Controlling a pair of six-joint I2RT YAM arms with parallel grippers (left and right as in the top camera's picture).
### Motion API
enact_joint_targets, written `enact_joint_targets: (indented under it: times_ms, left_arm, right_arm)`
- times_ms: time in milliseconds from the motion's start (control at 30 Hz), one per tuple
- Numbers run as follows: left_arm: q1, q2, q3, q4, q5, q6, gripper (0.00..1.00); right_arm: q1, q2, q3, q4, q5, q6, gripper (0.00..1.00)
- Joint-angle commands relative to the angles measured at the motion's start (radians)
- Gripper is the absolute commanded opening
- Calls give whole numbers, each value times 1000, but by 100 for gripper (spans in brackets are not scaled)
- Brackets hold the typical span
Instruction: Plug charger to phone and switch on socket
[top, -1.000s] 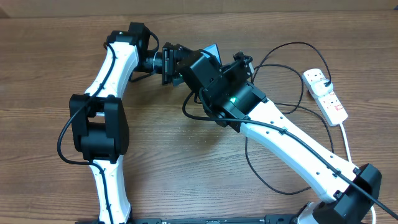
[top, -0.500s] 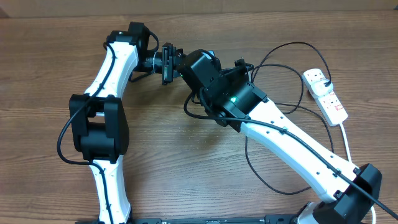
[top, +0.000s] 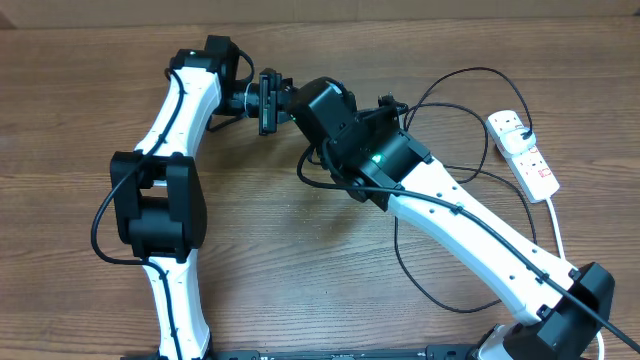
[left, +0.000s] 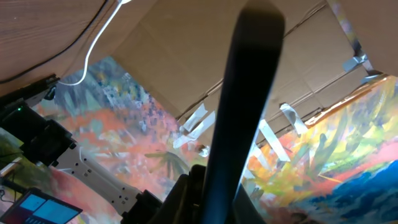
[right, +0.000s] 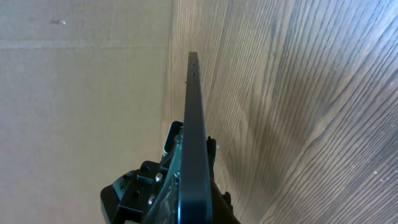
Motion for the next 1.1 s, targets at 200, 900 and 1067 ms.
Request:
enact_joint_targets:
  times_ms: [200, 900, 1067]
  left_arm:
    - [-3, 8, 20, -5, 14, -22, 4]
    - [-2, 8, 20, 82, -254, 130, 4]
    - [-6, -1, 26, 84, -253, 336, 4]
  right_arm:
    - [6, -42, 40, 23, -37, -28, 23]
    - [-124, -162, 40, 14, 27, -736, 77]
    - [-253, -192, 40, -107, 27, -994, 100]
